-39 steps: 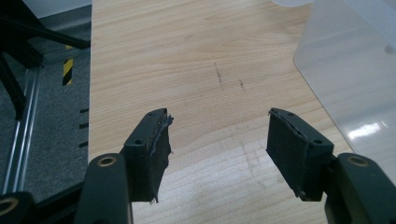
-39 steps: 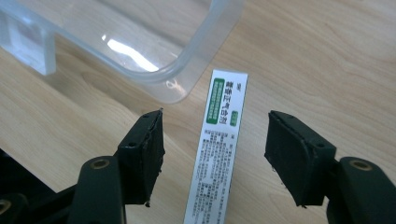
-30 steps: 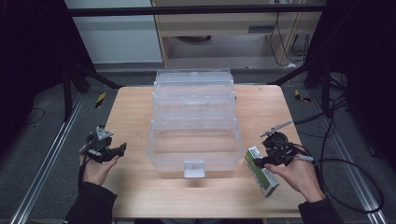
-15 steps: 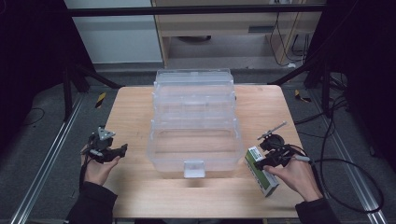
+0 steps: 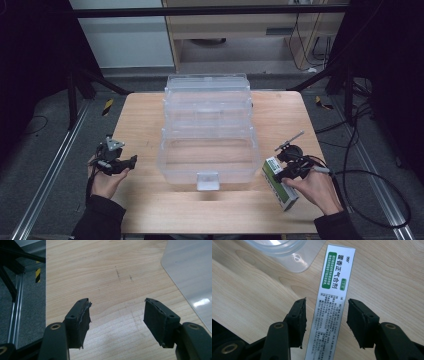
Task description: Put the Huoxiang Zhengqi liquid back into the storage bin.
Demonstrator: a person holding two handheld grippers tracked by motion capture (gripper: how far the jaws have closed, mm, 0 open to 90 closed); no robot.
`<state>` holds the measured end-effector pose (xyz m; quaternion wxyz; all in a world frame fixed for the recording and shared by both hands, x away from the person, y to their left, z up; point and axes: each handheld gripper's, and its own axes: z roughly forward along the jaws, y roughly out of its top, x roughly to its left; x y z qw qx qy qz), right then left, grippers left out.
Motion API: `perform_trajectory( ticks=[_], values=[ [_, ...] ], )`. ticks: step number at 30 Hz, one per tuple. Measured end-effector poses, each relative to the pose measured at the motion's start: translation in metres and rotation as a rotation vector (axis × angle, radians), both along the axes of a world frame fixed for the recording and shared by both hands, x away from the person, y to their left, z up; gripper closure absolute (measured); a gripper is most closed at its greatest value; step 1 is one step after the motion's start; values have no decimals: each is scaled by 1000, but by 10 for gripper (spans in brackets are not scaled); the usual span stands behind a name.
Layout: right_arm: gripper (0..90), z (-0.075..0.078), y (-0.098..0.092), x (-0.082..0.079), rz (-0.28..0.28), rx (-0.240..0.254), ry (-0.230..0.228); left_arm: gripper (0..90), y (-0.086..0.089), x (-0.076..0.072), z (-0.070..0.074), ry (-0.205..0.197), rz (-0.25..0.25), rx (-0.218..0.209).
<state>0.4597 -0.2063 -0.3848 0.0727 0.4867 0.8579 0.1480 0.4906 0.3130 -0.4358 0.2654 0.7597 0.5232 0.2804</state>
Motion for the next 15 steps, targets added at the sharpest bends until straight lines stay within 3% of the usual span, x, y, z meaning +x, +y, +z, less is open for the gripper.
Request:
perform_trajectory(
  ticks=[15],
  values=[
    [541,-7,0,2,10,-14,44,367,-1,1,-3,10,-2,3]
  ],
)
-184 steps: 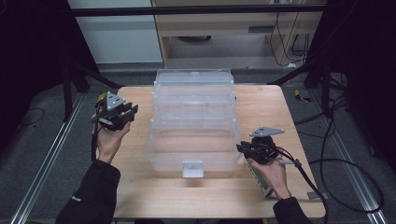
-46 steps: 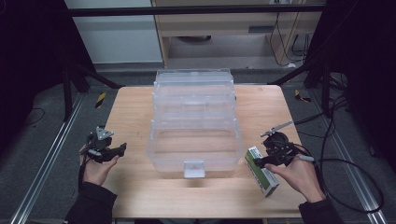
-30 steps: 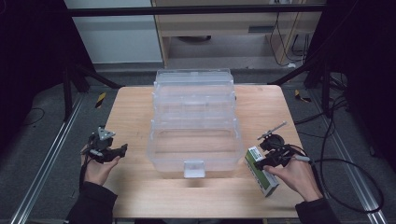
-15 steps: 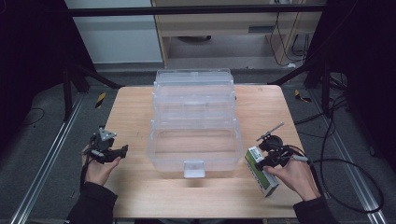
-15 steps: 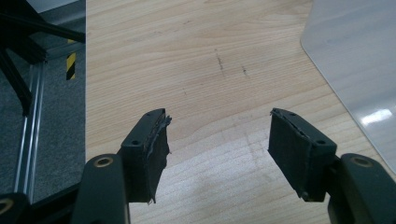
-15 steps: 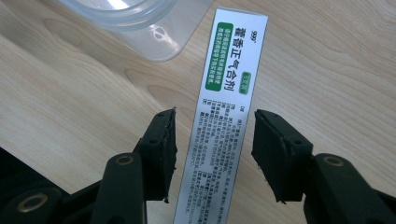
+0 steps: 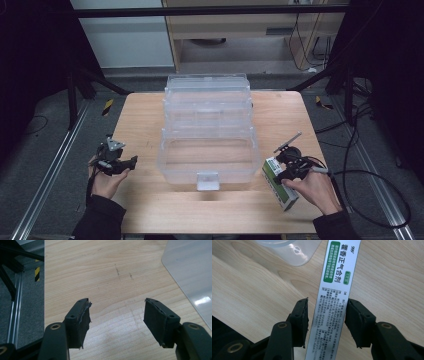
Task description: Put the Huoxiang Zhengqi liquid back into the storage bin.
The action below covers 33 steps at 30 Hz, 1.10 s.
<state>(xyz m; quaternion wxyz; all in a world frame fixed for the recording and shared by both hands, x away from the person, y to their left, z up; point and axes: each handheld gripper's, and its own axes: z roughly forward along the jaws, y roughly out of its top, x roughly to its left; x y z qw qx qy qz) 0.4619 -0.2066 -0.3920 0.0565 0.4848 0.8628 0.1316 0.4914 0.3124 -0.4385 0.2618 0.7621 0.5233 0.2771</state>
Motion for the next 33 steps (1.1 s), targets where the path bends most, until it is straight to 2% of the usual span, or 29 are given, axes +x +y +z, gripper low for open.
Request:
perform_trajectory(
  ticks=[13,21,33],
  values=[
    [569,-4,-1,-1,-12,-16,26,365,-1,0,-1,5,-2,4],
    [590,-5,0,1,-40,-16,39,365,-2,0,-1,6,-3,7],
    [632,-3,0,2,-55,-44,46,364,-2,1,-1,7,-3,8]
  ],
)
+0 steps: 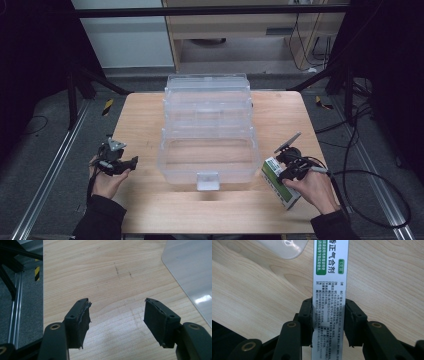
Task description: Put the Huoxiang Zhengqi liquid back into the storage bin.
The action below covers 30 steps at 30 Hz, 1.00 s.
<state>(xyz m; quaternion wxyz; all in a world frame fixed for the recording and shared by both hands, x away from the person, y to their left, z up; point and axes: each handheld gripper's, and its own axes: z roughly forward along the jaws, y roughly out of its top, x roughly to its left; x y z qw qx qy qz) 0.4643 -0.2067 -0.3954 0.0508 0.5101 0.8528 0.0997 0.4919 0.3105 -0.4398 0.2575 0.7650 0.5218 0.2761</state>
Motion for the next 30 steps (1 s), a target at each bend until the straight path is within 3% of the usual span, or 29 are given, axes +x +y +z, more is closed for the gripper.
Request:
perform_trajectory(
  ticks=[19,30],
  values=[
    [636,3,0,1,21,-7,4,362,0,0,0,2,-2,1],
    [638,13,-8,0,8,2,-25,362,0,0,0,4,-3,3]
  ],
)
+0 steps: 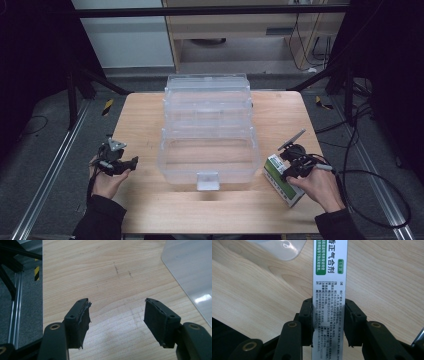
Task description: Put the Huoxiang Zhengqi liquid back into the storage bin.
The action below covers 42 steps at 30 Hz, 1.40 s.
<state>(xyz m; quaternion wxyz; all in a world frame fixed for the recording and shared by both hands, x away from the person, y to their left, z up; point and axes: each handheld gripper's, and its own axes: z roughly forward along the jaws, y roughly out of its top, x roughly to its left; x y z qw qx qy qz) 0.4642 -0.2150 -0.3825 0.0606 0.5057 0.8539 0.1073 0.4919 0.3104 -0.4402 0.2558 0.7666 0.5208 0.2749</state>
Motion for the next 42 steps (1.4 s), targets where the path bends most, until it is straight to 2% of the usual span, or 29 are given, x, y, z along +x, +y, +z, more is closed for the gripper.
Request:
perform_trajectory(
  ticks=[19,42],
  values=[
    [637,24,-8,4,-42,16,-66,361,0,0,-2,6,2,0],
    [638,59,-6,14,-37,34,-156,360,-1,1,-4,16,-1,3]
  ],
)
